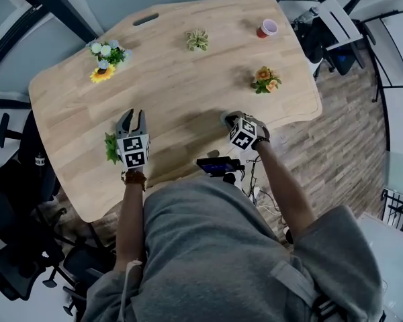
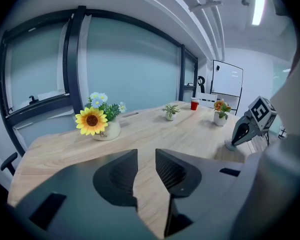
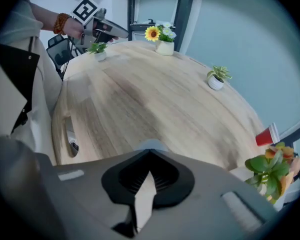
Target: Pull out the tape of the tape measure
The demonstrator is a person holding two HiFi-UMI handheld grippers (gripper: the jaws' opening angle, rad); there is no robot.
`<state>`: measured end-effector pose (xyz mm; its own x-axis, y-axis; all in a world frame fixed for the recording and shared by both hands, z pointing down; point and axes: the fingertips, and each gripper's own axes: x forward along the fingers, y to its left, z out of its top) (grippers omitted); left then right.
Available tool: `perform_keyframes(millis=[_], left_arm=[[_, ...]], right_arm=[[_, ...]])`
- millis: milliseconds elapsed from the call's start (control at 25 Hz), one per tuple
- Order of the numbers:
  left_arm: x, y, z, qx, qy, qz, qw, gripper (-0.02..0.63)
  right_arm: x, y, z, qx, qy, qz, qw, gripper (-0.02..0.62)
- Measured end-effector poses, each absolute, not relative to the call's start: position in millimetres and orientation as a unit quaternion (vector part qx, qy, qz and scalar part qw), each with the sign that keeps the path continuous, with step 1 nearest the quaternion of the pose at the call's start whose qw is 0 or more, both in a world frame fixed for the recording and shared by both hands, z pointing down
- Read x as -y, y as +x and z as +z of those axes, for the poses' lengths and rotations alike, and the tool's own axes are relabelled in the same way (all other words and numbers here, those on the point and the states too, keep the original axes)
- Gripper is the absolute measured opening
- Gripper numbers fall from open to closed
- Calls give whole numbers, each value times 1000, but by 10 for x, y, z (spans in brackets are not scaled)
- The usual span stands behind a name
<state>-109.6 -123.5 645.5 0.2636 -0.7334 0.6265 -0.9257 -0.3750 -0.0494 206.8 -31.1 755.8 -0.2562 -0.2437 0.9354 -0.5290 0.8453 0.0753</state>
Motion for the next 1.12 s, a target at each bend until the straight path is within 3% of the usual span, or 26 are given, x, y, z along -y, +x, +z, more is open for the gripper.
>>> perform_keyframes(millis=[400,560,720,840,1000,1120], left_arm=[[1242,-1039,6436,528,783,287,164,109],[1219,-994,6392,522,787,289,160,109],[1203,-1029,6375,524,786,288,156,109],[1200,-1044,6350,526,785,287,157,109],[1169,-1024,6333,521,787,292,154,109],[1159,-1014,6352,517,787,299,153,109]], right_arm=[[301,2026,7567,774,208,88,592,9],[268,1833,7391,812,224,57,536,9],[378,2010,7385,782,352,137,496,11],[462,2170,7420,736,438,273,438,174],[398,2213,7432,697,473,364,398,204],[491,2044,7518,687,464,384,406,308]])
